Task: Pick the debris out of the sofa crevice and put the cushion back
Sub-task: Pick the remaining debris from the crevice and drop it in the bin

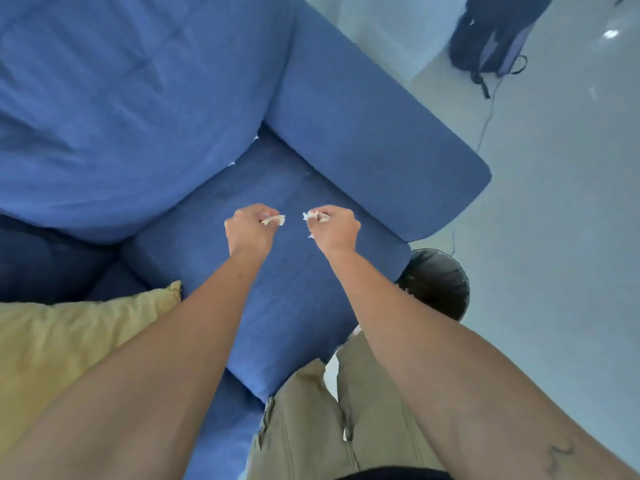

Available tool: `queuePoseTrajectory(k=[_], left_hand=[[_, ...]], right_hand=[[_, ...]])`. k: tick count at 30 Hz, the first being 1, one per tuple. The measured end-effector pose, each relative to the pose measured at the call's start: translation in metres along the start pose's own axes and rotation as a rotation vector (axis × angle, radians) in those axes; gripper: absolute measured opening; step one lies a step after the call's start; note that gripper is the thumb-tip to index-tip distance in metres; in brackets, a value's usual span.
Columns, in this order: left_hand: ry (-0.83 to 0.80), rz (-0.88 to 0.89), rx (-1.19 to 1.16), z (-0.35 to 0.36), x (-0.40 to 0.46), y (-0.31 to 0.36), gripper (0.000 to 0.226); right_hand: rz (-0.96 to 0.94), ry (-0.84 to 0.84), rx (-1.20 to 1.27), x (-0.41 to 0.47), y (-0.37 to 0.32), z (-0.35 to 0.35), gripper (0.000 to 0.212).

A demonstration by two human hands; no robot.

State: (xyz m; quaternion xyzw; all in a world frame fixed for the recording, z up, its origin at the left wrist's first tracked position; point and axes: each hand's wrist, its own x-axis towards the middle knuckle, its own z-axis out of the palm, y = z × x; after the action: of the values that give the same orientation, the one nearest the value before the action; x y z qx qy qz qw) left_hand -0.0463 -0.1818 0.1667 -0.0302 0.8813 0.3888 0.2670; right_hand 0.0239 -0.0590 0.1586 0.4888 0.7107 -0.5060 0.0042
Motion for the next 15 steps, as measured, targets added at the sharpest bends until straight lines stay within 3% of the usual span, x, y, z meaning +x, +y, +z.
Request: queuePoseTrajectory(k=[8,15], left_hand=[[-0.247,0.133,0.16,0.093,-0.079,0.049,0.019],[-0.375,0.248,0.327,0.21,-0.126,0.071,0.018]], right_hand=[[0.382,0.168,0.269,-0.025,0.078,-0.133,0.016],[0.482,0.303,0.27,-0.035,0.174,-0.227,0.018]])
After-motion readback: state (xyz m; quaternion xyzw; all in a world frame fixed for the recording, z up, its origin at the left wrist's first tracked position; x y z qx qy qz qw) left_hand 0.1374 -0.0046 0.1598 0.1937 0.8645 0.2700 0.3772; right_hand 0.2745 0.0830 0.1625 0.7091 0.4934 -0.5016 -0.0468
